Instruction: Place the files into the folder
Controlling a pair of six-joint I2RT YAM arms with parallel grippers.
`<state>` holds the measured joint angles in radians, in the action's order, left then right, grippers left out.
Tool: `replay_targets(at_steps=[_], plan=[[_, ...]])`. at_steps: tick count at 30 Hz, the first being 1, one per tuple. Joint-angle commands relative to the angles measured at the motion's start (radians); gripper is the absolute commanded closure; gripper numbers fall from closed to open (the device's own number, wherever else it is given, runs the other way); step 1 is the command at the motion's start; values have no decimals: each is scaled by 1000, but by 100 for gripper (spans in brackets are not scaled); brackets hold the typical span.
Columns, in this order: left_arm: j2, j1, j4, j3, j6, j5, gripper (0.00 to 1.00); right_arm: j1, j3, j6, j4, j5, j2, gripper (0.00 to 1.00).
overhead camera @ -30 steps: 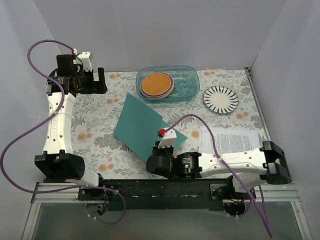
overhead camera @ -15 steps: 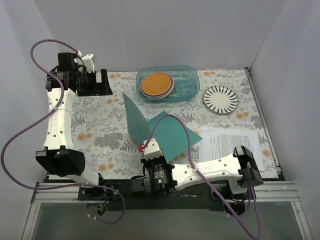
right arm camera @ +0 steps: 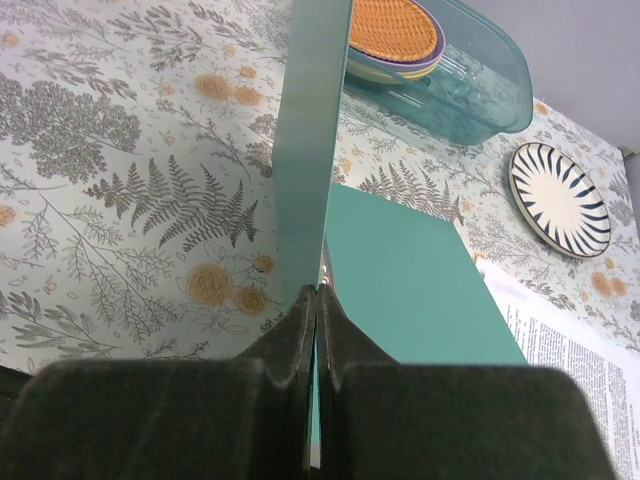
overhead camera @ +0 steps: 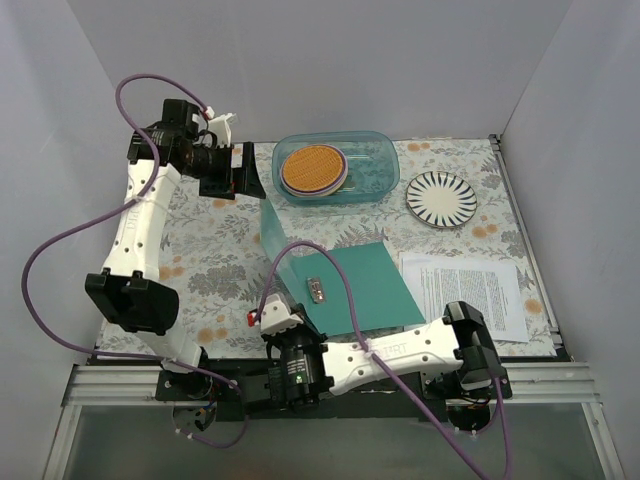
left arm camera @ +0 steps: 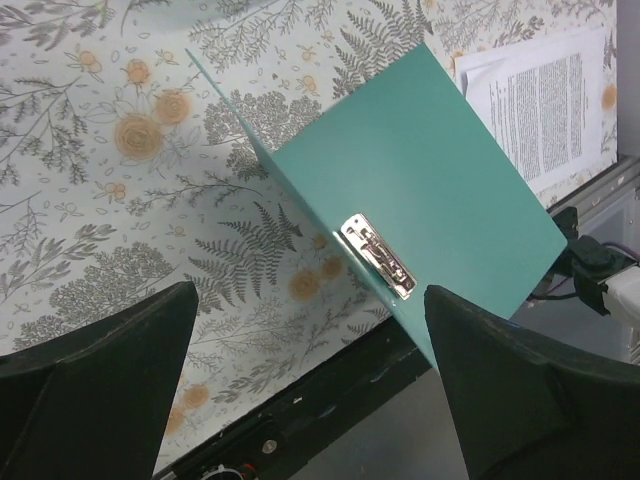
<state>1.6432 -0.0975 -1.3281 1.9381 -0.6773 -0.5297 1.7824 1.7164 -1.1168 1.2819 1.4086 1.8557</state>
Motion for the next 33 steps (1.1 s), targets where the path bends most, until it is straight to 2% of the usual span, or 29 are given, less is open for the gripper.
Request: replay_targets(at_steps=[1,5,10,13,17,19,21,22,23,26,27,28,31,33], plan=[[26,-10,-26,2,-16,-16,2,3,34,18,23,70,28,99],[47,-13,-39,-5,2,-39,2,-1,17,11,23,50,45,99],[10,-16,24,-123,1,-21,2,-14,-1,-17,22,43,43,99],[15,-25,33,-146,-1,-67,2,-23,14,-2,23,44,71,99],[4,-28,67,-182,4,-56,2,-40,32,18,23,40,106,99],[-14,-27,82,-203,7,-43,14,-51,29,17,16,30,118,99],[-31,-28,110,-249,7,-18,27,-54,20,24,-10,27,123,89],[-45,-28,116,-266,5,-13,38,-55,18,35,-25,23,131,83],[-51,-28,128,-280,7,-4,42,-55,17,40,-47,20,135,68],[-72,-28,162,-340,2,20,55,-57,22,61,-87,7,155,40],[-77,-28,170,-358,-1,23,60,-57,23,67,-93,4,160,38],[-79,-28,178,-364,-2,25,70,-57,26,77,-104,-5,169,36],[-80,-28,196,-387,-8,59,86,-55,28,75,-107,-25,171,30],[-88,-28,214,-412,-13,103,91,-48,23,71,-105,-33,155,29]])
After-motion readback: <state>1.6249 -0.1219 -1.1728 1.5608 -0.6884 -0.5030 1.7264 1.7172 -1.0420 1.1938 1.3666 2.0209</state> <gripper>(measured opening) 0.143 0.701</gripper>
